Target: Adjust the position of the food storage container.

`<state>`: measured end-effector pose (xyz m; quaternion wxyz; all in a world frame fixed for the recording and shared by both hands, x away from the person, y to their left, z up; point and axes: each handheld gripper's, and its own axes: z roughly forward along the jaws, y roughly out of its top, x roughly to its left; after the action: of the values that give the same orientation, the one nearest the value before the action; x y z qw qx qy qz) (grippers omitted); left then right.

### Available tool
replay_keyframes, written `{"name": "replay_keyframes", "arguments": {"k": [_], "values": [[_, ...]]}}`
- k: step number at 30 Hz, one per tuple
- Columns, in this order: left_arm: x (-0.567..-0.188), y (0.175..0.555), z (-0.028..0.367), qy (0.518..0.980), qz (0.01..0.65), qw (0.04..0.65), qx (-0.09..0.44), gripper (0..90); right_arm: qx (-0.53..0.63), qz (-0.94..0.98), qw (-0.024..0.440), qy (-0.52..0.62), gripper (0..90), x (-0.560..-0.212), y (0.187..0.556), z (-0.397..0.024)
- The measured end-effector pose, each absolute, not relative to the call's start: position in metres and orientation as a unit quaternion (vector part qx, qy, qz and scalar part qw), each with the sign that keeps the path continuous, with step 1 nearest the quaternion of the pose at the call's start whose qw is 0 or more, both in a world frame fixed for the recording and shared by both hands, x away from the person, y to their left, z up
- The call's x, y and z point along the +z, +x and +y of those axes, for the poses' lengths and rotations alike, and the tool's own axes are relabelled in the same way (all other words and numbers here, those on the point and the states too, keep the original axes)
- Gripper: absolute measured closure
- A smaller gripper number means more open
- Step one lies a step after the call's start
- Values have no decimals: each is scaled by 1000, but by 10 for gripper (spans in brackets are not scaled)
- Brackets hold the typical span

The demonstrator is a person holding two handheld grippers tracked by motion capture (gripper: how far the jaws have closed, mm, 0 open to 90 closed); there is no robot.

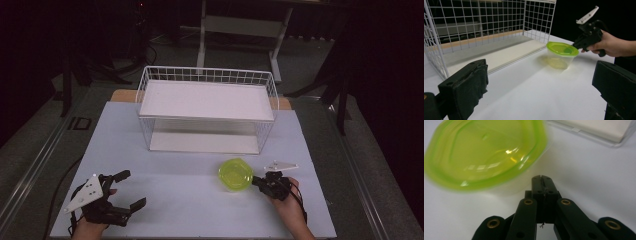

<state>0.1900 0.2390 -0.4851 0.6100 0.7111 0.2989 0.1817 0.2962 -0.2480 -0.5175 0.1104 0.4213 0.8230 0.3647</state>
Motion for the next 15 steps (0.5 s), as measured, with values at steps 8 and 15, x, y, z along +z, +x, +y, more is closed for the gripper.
{"name": "replay_keyframes", "arguments": {"k": [8, 15], "values": [[-485, 189, 239, 711, 297, 610, 183, 12, 364, 822, 97, 427, 900, -521, 308, -238], [-485, 189, 239, 713, 296, 609, 183, 12, 371, 827, 79, 414, 900, -521, 296, -227]]}}
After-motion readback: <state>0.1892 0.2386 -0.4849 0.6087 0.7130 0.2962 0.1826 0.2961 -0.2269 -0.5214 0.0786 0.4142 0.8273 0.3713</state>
